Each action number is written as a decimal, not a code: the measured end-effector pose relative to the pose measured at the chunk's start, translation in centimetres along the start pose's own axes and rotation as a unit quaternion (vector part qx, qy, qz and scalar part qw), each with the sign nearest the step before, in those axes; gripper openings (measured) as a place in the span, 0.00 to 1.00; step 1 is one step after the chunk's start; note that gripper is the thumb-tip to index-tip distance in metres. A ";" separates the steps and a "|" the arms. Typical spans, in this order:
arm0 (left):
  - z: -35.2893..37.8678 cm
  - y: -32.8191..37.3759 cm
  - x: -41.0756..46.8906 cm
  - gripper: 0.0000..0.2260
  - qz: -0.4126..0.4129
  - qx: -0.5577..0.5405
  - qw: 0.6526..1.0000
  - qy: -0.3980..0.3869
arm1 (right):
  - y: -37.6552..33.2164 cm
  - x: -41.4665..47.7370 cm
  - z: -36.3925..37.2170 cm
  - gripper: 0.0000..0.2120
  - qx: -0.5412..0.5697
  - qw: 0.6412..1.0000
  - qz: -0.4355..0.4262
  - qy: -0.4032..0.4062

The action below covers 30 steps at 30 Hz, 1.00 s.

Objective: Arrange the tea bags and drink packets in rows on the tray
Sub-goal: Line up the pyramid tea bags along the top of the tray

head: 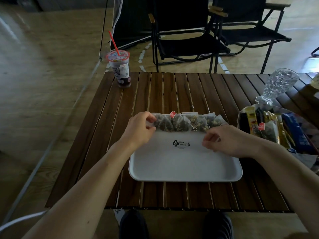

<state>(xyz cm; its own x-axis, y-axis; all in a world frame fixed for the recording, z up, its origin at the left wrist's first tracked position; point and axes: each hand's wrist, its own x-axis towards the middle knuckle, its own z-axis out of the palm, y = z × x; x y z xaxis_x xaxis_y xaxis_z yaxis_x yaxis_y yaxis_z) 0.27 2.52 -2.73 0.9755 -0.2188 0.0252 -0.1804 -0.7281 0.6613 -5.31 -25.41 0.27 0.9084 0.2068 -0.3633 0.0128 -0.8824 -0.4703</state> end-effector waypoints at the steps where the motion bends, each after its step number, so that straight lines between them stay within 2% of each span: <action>1: -0.1 -0.2 -0.1 0.12 0.000 0.001 1.000 0.003 | 0.0 0.1 0.1 0.12 -0.003 1.000 -0.002 -0.004; 4: -0.6 -0.5 -0.4 0.12 -0.010 0.002 1.000 0.012 | 0.1 0.3 0.0 0.13 -0.006 1.000 -0.006 -0.006; 10: -0.4 0.1 -0.9 0.12 0.009 0.000 0.999 -0.052 | 0.1 0.2 -0.1 0.13 0.005 1.000 -0.001 -0.012; 15: -0.7 0.2 -1.2 0.06 0.007 0.017 0.999 -0.033 | 0.1 0.3 -0.3 0.13 0.008 1.000 -0.001 -0.019; 18: -0.6 0.4 -1.6 0.05 0.015 0.040 0.997 -0.057 | 0.1 0.3 -0.2 0.13 0.013 1.000 0.001 -0.025; 25: -0.1 0.8 -1.5 0.12 0.013 0.050 0.987 -0.153 | 0.2 0.2 -0.3 0.12 0.012 1.000 0.004 -0.026; 30: 0.0 1.0 -1.6 0.14 0.012 0.049 0.986 -0.161 | 0.1 0.0 -0.4 0.12 0.012 0.999 0.004 -0.029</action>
<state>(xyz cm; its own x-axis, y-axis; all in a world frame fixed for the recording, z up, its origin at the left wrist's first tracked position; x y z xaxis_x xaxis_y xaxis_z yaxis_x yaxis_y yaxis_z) -1.46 2.09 -2.10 0.8830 -0.4201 -0.2091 -0.2301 -0.7759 0.5873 -5.15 -25.65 0.61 0.8825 0.2240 -0.4135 -0.0056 -0.8742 -0.4855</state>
